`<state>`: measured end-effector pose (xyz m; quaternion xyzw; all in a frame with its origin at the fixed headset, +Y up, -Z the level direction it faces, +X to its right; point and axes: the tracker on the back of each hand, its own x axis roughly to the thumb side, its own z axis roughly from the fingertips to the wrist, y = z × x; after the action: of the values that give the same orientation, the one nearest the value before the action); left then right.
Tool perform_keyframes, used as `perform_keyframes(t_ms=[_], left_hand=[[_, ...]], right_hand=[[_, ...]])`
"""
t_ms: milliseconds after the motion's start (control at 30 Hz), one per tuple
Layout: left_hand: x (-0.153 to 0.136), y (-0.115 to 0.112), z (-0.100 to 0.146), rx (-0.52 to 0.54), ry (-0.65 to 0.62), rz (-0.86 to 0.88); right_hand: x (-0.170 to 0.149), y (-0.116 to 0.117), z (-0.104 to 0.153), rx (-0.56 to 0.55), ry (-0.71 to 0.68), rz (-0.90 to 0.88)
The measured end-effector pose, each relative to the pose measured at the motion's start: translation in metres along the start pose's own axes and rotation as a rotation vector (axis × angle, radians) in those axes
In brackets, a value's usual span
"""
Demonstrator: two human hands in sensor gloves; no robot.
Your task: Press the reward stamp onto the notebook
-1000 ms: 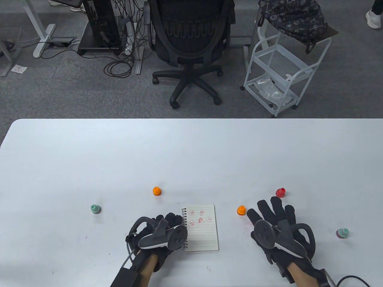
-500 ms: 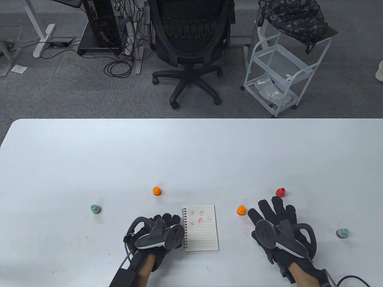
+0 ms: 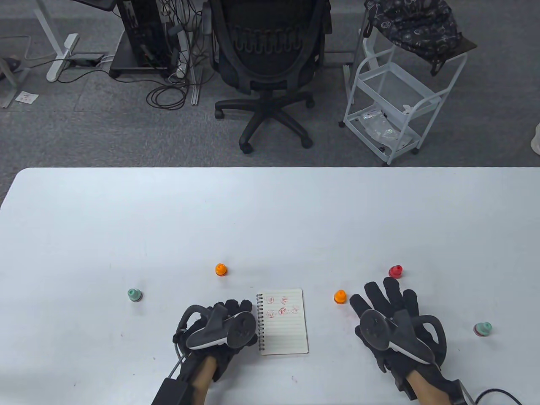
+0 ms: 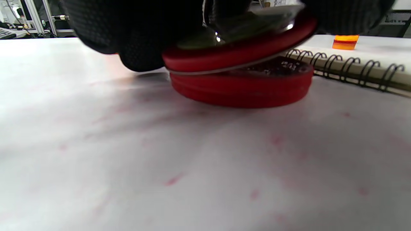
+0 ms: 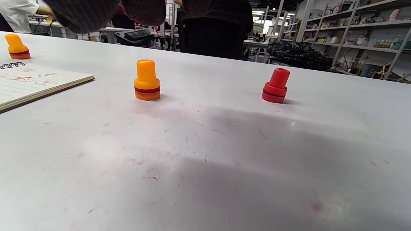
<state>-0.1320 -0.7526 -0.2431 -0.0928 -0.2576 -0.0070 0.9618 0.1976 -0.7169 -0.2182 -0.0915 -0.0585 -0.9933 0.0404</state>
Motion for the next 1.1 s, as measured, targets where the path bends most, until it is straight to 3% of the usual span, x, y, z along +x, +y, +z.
perform_keyframes(t_ms=[333,700,933,1100], left_hand=[[-0.018,0.003,0.005,0.039,0.048,0.132],[-0.04,0.017,0.024,0.072,0.126,0.123],[-0.046,0.014,0.026,-0.014,0.153,0.057],[-0.043,0.007,0.022,-0.134,0.15,-0.046]], right_hand=[[0.0,0.0,0.0,0.0,0.0,-0.002],[0.0,0.0,0.0,0.005,-0.004,0.0],[0.0,0.0,0.0,-0.001,0.001,0.001],[0.0,0.0,0.0,0.003,0.004,-0.001]])
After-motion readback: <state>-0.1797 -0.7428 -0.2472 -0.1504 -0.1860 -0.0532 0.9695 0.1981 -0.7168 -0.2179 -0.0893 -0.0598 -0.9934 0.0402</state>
